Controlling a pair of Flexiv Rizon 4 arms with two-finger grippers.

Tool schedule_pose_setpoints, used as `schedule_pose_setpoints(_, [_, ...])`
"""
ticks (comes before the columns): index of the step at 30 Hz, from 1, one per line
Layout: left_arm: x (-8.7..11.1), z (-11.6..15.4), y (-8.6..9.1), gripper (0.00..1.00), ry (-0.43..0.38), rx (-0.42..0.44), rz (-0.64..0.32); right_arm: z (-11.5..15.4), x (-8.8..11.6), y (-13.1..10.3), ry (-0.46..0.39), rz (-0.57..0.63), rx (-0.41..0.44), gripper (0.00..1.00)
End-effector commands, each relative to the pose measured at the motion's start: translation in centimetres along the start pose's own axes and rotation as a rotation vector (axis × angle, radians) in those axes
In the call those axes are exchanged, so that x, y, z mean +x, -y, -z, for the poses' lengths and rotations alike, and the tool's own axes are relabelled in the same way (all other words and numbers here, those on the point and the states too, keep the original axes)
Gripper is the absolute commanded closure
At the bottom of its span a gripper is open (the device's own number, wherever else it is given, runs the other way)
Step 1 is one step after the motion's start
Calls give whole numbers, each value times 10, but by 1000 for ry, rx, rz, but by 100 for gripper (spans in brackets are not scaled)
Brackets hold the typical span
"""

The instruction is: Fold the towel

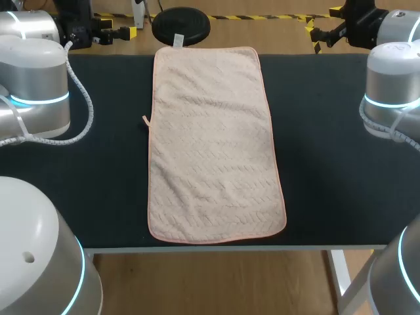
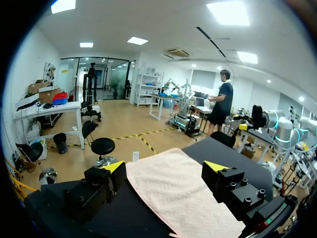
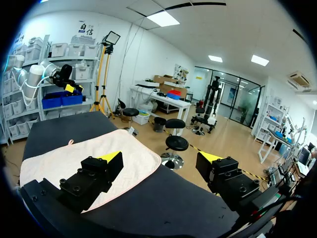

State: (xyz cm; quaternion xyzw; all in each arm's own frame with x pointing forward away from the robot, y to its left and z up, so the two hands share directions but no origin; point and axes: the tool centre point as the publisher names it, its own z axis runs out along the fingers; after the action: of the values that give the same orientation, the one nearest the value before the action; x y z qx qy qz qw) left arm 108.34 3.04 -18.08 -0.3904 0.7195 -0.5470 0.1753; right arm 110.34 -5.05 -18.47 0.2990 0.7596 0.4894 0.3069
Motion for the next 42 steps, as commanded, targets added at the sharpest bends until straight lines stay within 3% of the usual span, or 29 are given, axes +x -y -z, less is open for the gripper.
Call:
schedule_pose_setpoints(1, [1, 0, -1, 0, 3, 3, -1, 0, 0, 0, -1, 0, 1, 0])
schedule_pose_setpoints(17, [1, 0, -1, 0, 3, 3, -1, 0, 0, 0, -1, 0, 1, 0])
schedule_pose_setpoints(24, [18, -9, -8, 0, -114, -360, -477, -9, 13, 1, -273, 407, 177, 0])
schedule_pose_setpoints(30, [31, -6, -27, 0, -175, -584, -707, -5, 34, 5, -454, 581, 250, 0])
schedule_pose_setpoints(32, [33, -3, -28, 0, -186, -550, -635, -5, 38, 6, -470, 605, 263, 0])
schedule_pose_setpoints(42, [33, -3, -28, 0, -186, -550, -635, -5, 38, 6, -470, 605, 263, 0])
